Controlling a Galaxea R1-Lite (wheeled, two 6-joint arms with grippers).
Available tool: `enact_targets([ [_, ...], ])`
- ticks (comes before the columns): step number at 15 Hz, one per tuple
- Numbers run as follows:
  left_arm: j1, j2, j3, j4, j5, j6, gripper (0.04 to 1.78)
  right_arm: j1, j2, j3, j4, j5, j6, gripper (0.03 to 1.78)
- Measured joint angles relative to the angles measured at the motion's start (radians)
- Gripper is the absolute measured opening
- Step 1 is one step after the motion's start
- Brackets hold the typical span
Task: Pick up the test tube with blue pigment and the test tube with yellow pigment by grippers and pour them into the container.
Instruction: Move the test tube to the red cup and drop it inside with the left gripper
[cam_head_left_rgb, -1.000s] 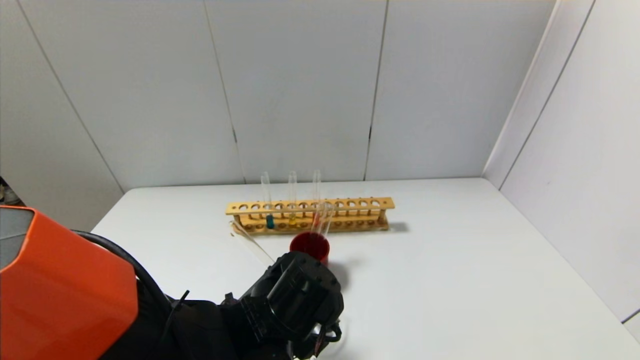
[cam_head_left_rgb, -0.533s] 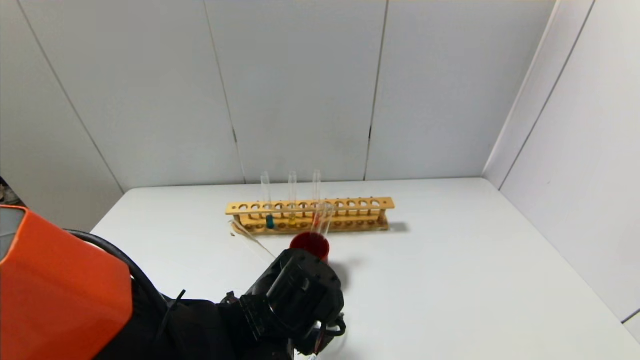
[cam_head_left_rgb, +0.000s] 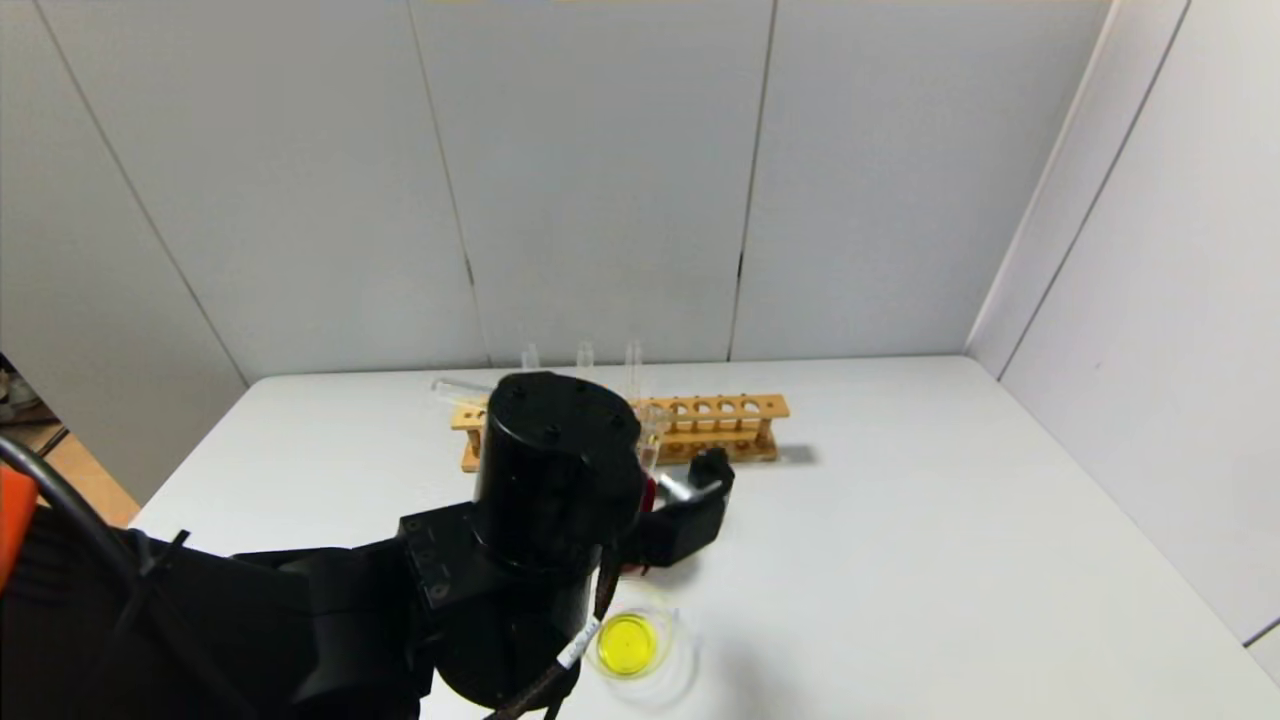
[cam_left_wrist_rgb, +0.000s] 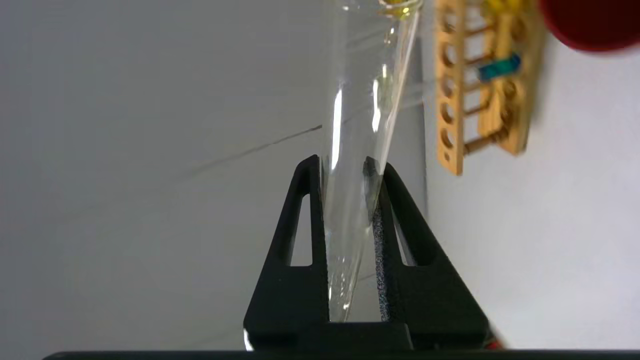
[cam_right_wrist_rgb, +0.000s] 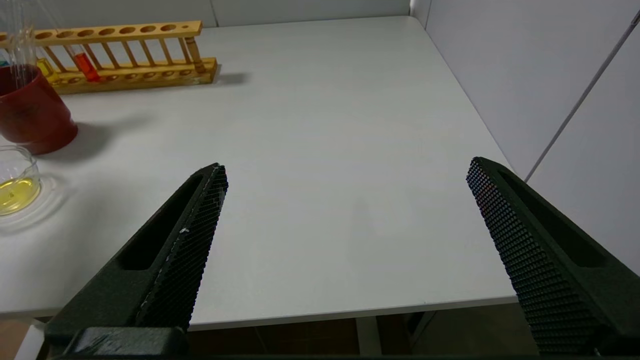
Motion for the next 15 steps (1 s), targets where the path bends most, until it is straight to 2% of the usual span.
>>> enact_targets([
  [3, 0.02, -0.026, -0.039, -0.019, -0.001, -0.21, 0.31, 0.0, 0.0, 0.0, 0.0, 0.0, 0.0, 1.75],
  [8, 0.07, -0.027, -0.155, -0.006, -0.009, -0.726, 0.31, 0.0, 0.0, 0.0, 0.0, 0.0, 0.0, 1.75],
  [11, 0.097, -0.026, -0.184, 0.005, -0.018, -0.973, 0.31, 0.0, 0.0, 0.0, 0.0, 0.0, 0.0, 1.75],
  [15, 0.099, -0.024, -0.178, 0.062, -0.177, -1.332, 0.31, 0.0, 0.0, 0.0, 0.0, 0.0, 0.0, 1.75],
])
